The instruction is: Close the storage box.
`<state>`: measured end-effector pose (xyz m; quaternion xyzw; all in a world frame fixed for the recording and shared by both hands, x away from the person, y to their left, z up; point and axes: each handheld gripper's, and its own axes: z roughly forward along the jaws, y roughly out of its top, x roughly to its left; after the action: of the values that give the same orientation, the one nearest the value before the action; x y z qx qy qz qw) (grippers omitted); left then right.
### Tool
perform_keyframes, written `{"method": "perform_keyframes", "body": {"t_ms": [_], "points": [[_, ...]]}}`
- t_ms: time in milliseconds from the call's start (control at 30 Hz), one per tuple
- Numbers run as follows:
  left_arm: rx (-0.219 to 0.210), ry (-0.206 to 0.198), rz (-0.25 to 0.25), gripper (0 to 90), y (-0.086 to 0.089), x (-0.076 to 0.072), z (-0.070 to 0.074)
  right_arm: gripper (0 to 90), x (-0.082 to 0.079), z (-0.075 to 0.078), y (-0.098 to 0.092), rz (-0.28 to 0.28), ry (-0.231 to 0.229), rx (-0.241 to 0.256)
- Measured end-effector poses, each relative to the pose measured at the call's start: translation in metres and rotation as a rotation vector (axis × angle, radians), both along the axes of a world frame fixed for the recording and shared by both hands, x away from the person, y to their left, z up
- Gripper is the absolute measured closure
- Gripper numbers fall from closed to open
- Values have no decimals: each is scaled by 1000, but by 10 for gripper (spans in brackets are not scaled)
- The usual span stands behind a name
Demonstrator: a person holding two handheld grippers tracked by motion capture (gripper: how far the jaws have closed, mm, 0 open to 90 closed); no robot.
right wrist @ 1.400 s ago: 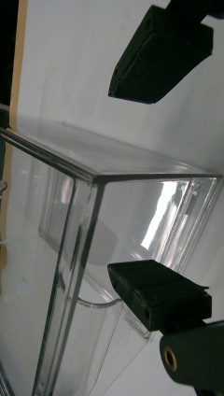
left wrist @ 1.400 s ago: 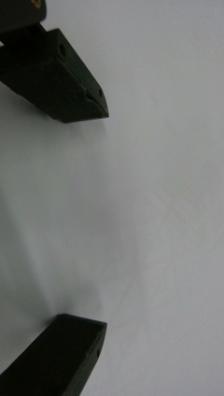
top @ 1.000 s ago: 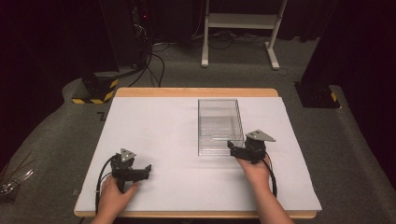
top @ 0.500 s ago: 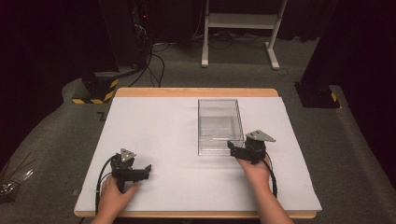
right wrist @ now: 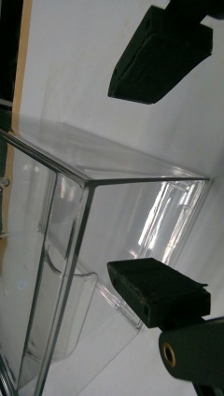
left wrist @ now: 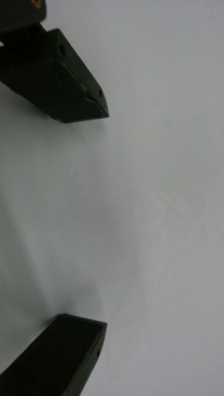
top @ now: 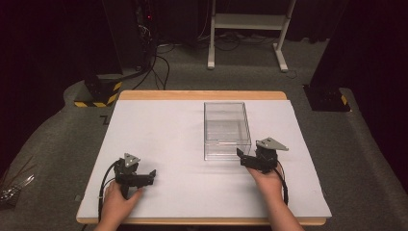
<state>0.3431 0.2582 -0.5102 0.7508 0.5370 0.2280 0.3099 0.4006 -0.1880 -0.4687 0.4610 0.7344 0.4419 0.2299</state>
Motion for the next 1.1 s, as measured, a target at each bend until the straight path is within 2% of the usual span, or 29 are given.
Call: {"method": "perform_keyframes", "body": {"t_ms": [433, 900, 1100], "points": [[-5, -1, 4, 14, 0, 0, 0, 148, -28, 0, -20, -2, -19, 8], [-5, -1, 4, 14, 0, 0, 0, 151, -46, -12, -67, -77, 29, -27], [-5, -2, 4, 14, 0, 0, 0, 153, -51, -26, -81, -104, 63, -59]]}}
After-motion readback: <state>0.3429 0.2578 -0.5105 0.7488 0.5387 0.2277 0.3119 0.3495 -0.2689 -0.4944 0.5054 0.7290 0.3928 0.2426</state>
